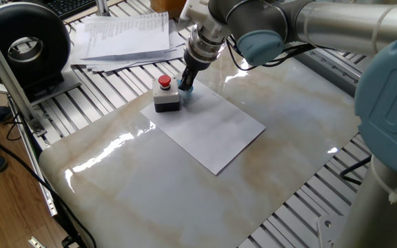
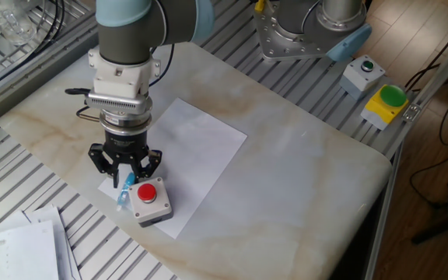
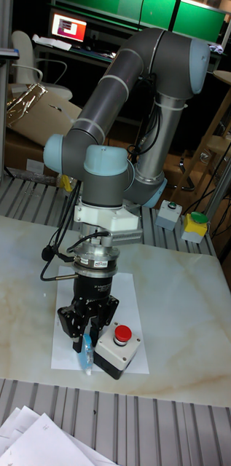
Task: Use the correction tape on paper
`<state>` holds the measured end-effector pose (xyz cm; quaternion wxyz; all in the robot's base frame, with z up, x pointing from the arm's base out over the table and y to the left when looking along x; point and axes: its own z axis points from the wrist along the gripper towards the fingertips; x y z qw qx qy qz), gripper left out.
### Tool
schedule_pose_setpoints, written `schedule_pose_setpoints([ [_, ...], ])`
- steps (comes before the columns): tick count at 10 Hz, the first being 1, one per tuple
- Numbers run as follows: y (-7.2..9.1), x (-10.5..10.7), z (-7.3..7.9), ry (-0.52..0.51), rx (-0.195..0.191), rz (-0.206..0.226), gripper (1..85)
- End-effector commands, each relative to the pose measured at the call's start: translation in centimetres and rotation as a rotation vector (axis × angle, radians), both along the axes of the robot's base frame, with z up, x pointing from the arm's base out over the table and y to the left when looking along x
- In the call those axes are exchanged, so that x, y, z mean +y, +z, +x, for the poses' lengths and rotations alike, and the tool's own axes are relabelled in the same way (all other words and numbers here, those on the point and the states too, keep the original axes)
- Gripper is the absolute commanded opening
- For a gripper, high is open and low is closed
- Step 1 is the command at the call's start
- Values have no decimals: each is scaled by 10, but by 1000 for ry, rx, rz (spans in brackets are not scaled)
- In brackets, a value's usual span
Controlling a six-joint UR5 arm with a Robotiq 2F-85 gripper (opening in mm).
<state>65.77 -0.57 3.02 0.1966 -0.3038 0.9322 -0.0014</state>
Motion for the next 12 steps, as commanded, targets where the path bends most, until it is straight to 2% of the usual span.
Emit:
schedule_pose_setpoints([
  [1,1,0,3,-11,-8,13,397],
  [9,-2,0,2,-19,-1,19,363],
  [10,-5,0,-2,-24,14,28,363],
  [11,-6,-5,-5,-30,27,12,363],
  [12,-7,-6,-8,-40,39,15,363],
])
